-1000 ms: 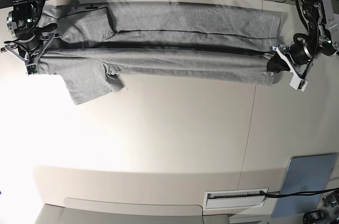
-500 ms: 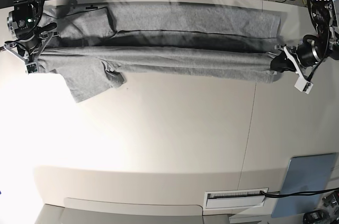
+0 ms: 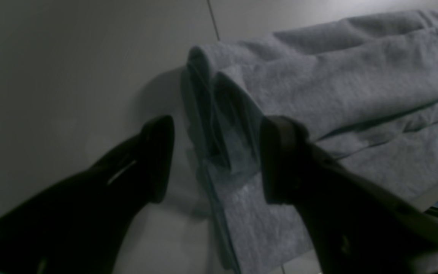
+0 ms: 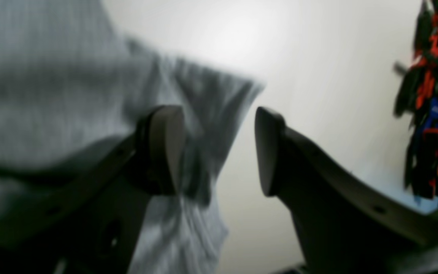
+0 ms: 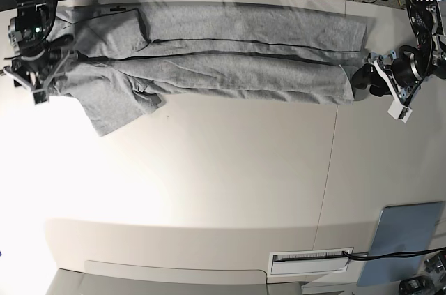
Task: Fold the T-shirt properly
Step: 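Release the hem and reposition the right gripper at the sleeve end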
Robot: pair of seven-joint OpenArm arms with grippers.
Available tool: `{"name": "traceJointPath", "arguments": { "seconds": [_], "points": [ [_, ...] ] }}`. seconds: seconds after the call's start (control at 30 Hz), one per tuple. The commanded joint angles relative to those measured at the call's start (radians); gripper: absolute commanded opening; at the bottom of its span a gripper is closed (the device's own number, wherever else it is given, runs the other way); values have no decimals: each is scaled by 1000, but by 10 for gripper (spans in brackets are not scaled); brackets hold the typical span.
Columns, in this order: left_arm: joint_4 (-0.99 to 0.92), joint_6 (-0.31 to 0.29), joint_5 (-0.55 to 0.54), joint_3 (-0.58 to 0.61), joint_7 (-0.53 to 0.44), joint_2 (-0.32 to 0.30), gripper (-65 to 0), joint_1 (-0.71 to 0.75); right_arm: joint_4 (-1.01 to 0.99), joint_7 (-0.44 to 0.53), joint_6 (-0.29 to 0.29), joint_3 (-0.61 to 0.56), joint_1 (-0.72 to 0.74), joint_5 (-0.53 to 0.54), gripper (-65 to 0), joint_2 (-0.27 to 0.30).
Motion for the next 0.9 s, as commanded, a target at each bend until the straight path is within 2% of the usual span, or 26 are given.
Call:
{"name": "traceJointPath", "arguments": {
  "seconds": [0.0,0.2,0.3,0.4,0.53,0.67,0.87],
  "points": [
    [14,3,-18,-8,-9,-21,-285,-8,13,26,-3,13,29,31,-355,23],
    [14,6,-18,-8,-8,-13,-285,-5,-83,47,63,10,189,198,-355,22],
    [14,18,-18,-8,-10,-2,-285,-5,-208,40,126,-10,303,274,-355,22],
    [14,16,-18,-8,-12,25,-285,-5,-338,38,182,-80,425,325,-355,22],
    [14,-10,-15,-8,-11,58,-285,-5,-505,31,209,-243,593,346,-355,12],
    [14,-8,13,-8,-12,60,-285,-5,-684,-10,225,-381,748,346,-355,-38],
    [14,7,55,-8,-17,59,-285,-5,-864,-107,289,-449,858,346,-356,-114]
  ]
}}
